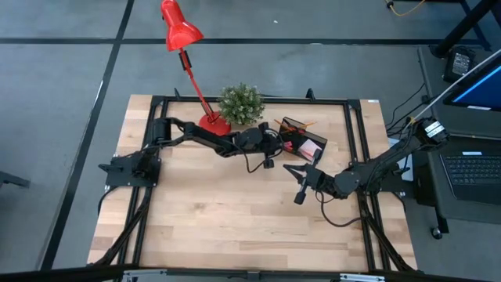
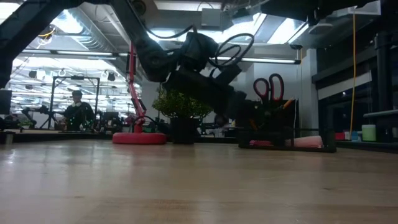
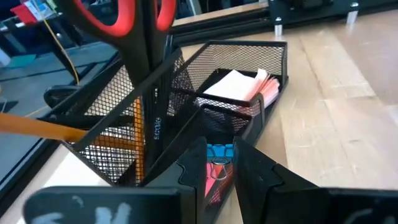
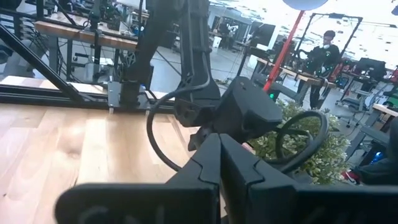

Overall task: Pick and place office supplies into organizer
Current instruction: Put the blue binder clip into the black desk organizer

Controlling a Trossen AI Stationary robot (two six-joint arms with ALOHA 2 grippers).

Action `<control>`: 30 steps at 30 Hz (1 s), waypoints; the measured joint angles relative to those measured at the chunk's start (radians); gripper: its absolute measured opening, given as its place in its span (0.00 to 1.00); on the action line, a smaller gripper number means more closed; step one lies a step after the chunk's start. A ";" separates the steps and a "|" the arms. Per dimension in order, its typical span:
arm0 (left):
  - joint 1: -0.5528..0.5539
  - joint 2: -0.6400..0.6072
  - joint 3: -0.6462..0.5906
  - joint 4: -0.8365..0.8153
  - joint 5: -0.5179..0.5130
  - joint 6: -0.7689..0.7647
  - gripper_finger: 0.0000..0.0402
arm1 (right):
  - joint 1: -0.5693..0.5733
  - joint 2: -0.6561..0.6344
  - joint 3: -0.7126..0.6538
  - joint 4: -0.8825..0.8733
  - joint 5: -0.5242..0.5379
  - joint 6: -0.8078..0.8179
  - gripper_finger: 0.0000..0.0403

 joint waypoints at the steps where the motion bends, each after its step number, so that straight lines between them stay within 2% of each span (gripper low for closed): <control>1: 0.003 0.003 0.000 0.003 0.000 -0.002 0.14 | 0.000 0.000 0.000 0.000 0.000 0.000 0.02; 26: 0.052 0.012 0.000 0.005 0.024 -0.005 0.14 | -0.001 0.000 0.000 0.000 0.000 0.003 0.02; 30: 0.060 0.012 0.000 0.006 0.065 -0.005 0.14 | -0.001 0.000 0.000 0.000 0.000 0.003 0.02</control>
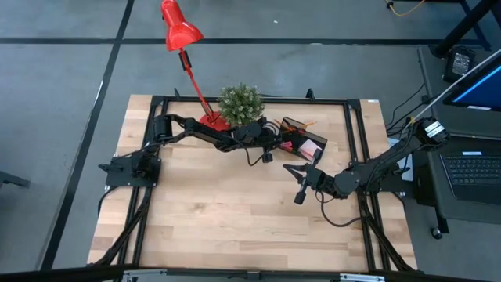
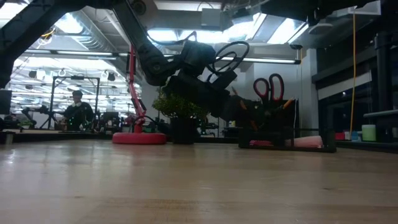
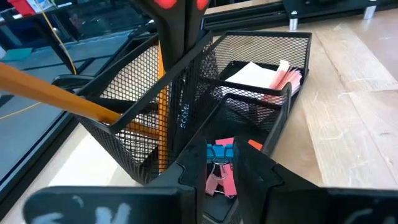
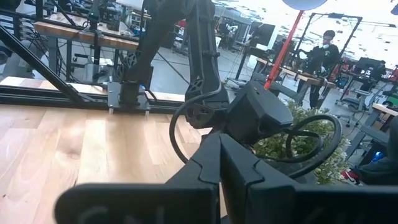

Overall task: Pick and place office supplies into organizer
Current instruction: Put the blue binder clip into the black desk organizer

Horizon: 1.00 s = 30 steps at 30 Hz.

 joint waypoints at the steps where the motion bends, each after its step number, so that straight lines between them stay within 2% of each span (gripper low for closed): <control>1: 0.001 0.000 0.000 0.001 0.003 0.001 0.14 | 0.000 0.000 0.000 0.000 0.000 0.000 0.02; 30: 0.010 0.011 0.000 -0.013 0.003 0.011 0.14 | 0.000 0.000 0.000 0.000 0.000 0.000 0.02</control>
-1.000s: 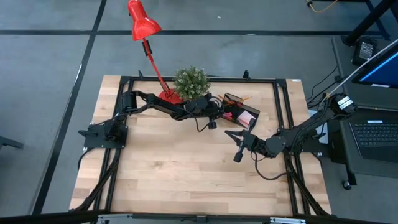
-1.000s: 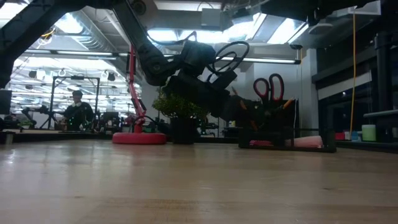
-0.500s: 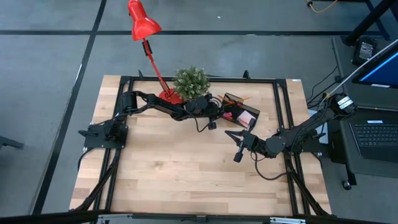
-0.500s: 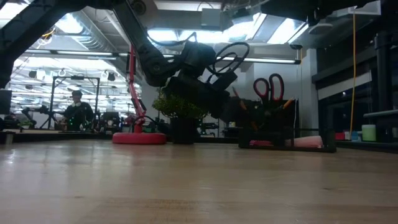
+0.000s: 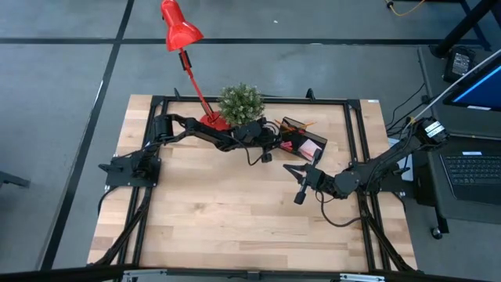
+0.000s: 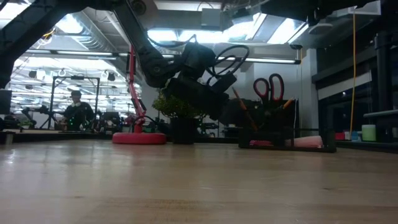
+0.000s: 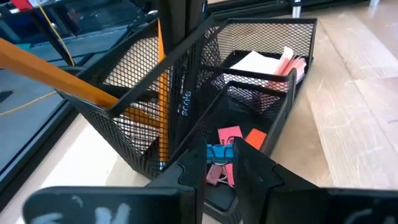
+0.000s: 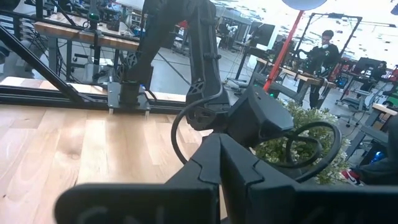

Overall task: Pick and place office supplies into organizer
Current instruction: Put the blue binder clip into the black desk organizer, then return to Home Position

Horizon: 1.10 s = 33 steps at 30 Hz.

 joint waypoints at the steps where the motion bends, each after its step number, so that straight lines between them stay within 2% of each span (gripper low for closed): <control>1: 0.000 0.000 0.000 -0.002 0.000 0.000 0.14 | 0.000 0.000 0.000 0.000 0.000 0.000 0.02; 7: 0.000 0.000 0.000 -0.018 0.000 0.006 0.15 | 0.000 0.000 0.000 0.000 0.000 0.000 0.02; 23: 0.000 0.000 0.000 0.003 0.005 0.024 0.27 | 0.000 0.000 0.000 0.000 0.000 0.024 0.02; 33: -0.012 -0.032 0.000 -0.003 0.010 0.008 0.24 | 0.000 0.000 0.000 -0.001 0.000 0.022 0.02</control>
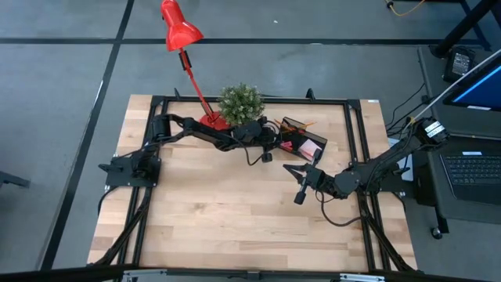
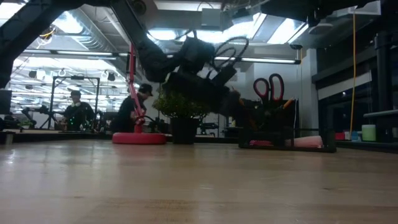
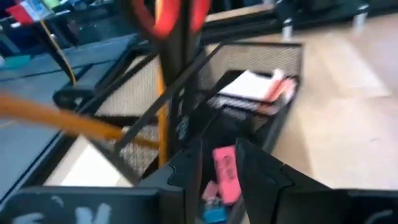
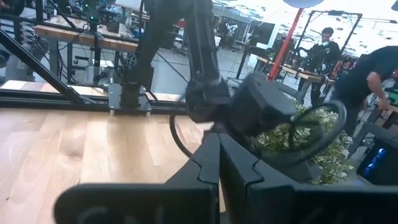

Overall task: Pick and place office supplies into organizer
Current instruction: Return to Home Position

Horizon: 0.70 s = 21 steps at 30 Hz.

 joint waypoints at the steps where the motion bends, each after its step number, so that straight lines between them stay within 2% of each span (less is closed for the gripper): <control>1: -0.008 -0.013 0.000 -0.014 0.000 0.003 0.22 | 0.000 0.000 0.000 -0.002 0.000 -0.004 0.02; 7: -0.064 -0.130 0.000 -0.109 -0.001 0.033 0.10 | 0.010 0.000 0.000 -0.050 0.000 -0.023 0.02; 11: -0.098 -0.249 0.000 -0.243 -0.005 0.077 0.02 | 0.028 0.000 0.000 -0.053 0.000 -0.023 0.02; 14: -0.123 -0.345 -0.003 -0.332 -0.025 0.087 0.01 | 0.040 0.000 0.000 -0.053 0.000 -0.023 0.02; 18: -0.146 -0.485 -0.085 -0.293 -0.037 0.029 0.00 | 0.054 0.000 0.000 -0.053 -0.032 -0.023 0.02; 21: -0.175 -0.600 -0.201 -0.265 -0.039 0.010 0.00 | 0.059 0.000 -0.003 -0.054 -0.103 -0.007 0.01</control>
